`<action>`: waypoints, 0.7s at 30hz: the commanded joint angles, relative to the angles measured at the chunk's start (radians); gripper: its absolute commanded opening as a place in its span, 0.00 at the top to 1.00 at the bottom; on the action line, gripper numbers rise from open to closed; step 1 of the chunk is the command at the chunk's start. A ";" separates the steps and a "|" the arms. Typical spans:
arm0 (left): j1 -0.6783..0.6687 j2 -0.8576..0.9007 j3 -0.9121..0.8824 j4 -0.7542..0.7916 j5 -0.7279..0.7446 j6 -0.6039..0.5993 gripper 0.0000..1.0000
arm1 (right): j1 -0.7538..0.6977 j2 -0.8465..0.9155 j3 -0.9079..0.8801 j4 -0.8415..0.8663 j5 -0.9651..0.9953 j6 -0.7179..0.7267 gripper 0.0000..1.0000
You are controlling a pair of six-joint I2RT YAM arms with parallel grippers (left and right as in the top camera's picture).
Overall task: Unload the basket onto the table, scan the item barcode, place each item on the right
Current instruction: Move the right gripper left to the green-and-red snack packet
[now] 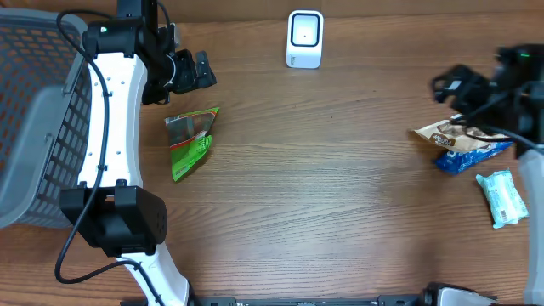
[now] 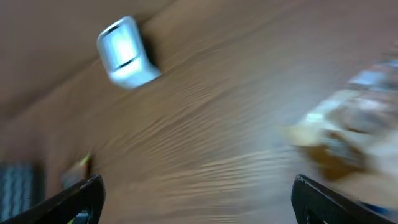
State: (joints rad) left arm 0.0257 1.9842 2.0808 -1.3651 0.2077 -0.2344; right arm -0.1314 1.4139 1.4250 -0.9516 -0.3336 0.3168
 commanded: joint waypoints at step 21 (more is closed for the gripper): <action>0.244 -0.010 0.538 -0.270 0.017 -0.083 0.24 | 0.723 0.640 0.137 0.762 -0.253 0.348 0.06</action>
State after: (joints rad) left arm 0.2760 1.9789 2.6049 -1.6299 0.2241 -0.2951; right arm 0.5293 1.9469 1.4643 -0.1978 -0.5274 0.6010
